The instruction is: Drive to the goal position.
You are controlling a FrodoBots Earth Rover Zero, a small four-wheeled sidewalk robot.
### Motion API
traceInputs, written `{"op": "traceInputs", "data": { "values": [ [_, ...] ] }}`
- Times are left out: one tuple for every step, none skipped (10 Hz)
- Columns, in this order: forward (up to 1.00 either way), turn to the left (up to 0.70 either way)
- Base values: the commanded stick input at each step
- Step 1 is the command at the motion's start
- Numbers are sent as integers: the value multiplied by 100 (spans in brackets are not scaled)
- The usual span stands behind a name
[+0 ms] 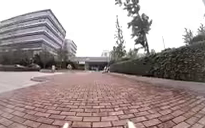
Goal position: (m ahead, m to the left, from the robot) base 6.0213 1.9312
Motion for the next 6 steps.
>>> {"op": "traceInputs", "data": {
  "values": [
    [45, 0],
    [45, 0],
    [45, 0],
    [45, 0],
    [45, 0],
    [45, 0]
  ]
}}
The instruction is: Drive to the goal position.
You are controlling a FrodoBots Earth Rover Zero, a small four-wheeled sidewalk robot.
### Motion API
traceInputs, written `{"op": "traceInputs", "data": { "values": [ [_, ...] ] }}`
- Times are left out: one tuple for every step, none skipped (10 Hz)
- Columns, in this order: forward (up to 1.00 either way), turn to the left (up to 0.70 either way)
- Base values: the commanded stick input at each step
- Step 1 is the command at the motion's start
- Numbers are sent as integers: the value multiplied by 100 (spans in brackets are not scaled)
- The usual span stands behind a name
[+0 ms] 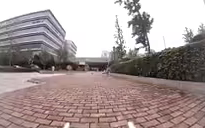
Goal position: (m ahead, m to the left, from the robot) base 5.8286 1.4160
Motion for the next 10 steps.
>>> {"op": "traceInputs", "data": {
  "values": [
    [45, 0],
    [45, 0],
    [45, 0],
    [45, 0],
    [45, 0],
    [45, 0],
    [45, 0],
    [45, 0],
    [45, 0],
    [45, 0]
  ]
}}
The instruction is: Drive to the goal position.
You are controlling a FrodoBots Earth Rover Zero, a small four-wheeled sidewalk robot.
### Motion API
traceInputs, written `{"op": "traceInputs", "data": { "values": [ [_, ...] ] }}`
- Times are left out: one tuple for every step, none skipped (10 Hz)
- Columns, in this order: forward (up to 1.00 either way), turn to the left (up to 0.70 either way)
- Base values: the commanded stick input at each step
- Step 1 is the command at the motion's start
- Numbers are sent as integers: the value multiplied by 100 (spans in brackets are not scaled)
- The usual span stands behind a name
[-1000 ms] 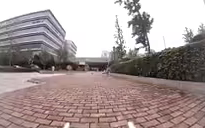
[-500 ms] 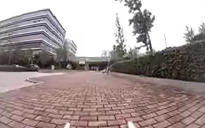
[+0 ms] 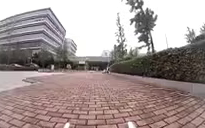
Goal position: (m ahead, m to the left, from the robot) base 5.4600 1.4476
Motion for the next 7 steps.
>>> {"op": "traceInputs", "data": {
  "values": [
    [45, 0],
    [45, 0],
    [45, 0],
    [45, 0],
    [45, 0],
    [45, 0],
    [45, 0]
  ]
}}
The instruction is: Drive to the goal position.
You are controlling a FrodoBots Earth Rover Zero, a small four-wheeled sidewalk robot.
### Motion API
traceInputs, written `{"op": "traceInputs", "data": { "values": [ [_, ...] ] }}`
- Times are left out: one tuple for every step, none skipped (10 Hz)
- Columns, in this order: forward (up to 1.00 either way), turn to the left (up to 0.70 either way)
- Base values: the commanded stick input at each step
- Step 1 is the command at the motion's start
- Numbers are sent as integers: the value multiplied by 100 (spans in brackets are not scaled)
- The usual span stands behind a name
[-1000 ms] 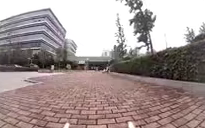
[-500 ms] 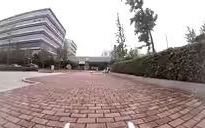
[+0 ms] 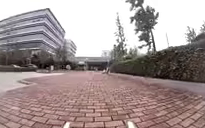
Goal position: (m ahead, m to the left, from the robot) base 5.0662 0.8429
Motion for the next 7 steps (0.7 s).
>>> {"op": "traceInputs", "data": {
  "values": [
    [45, 0],
    [45, 0],
    [45, 0],
    [45, 0],
    [45, 0],
    [45, 0],
    [45, 0]
  ]
}}
